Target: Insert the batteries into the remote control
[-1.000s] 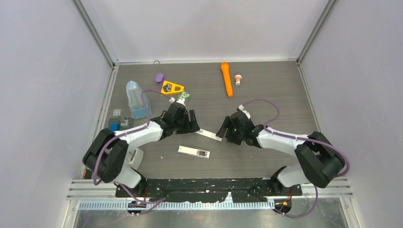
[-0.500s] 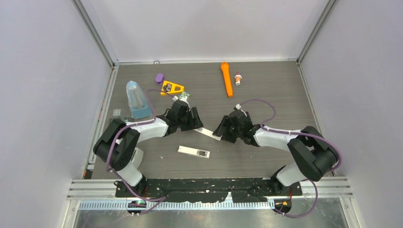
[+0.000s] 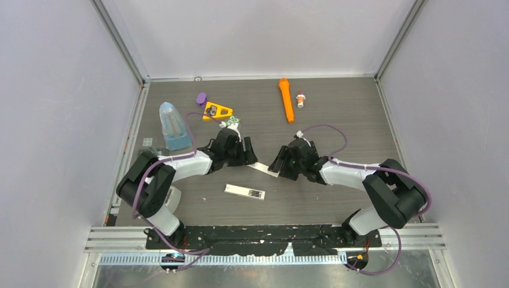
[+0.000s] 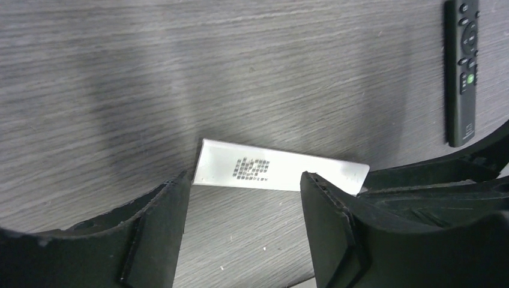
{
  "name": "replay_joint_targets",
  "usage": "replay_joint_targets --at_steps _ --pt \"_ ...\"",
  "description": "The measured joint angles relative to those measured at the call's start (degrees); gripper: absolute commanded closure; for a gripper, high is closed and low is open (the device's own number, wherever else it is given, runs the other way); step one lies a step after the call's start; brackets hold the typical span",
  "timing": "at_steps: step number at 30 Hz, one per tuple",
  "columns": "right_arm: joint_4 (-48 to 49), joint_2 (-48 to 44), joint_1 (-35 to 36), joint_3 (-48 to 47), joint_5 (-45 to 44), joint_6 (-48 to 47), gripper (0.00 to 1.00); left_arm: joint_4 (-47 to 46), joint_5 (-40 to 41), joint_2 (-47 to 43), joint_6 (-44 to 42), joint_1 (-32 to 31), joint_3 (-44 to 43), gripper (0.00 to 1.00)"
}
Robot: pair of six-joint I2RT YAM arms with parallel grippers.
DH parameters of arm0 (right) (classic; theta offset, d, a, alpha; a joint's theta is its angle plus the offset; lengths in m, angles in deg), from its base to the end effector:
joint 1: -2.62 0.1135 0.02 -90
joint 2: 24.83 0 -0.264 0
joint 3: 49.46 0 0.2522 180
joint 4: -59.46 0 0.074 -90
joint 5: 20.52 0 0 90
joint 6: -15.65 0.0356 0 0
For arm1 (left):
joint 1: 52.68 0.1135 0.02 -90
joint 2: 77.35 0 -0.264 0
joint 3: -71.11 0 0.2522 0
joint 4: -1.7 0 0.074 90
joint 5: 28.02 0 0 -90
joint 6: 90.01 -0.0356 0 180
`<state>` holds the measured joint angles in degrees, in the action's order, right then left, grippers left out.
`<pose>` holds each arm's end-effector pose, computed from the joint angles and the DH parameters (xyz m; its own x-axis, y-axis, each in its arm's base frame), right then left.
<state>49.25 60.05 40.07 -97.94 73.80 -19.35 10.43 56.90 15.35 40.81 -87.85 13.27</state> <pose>0.2164 0.1691 0.1472 -0.8612 0.3692 -0.3492 0.1012 0.7980 0.5941 0.2587 -0.1861 0.1576 -0.8358 -0.2076 -0.5082 0.1054 0.8478 -0.5197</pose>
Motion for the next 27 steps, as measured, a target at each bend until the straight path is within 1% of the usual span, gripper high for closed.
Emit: replay_joint_targets --at_steps 6,10,18,27 --pt "-2.29 0.00 0.33 -1.33 -2.49 -1.97 0.38 2.43 1.16 -0.11 -2.69 -0.17 -0.83 0.28" --pt "-2.56 0.31 0.33 -1.77 -3.37 -2.86 0.38 2.51 1.66 -0.11 -3.82 -0.17 -0.92 0.28" --pt "-1.07 2.19 0.31 -2.97 -2.47 -3.67 0.39 -1.09 0.50 1.31 -2.89 -0.17 -0.70 0.39" --pt "0.72 1.99 -0.44 -1.99 -0.11 -3.56 0.40 -10.78 0.02 -0.28 2.36 1.11 5.84 0.51"
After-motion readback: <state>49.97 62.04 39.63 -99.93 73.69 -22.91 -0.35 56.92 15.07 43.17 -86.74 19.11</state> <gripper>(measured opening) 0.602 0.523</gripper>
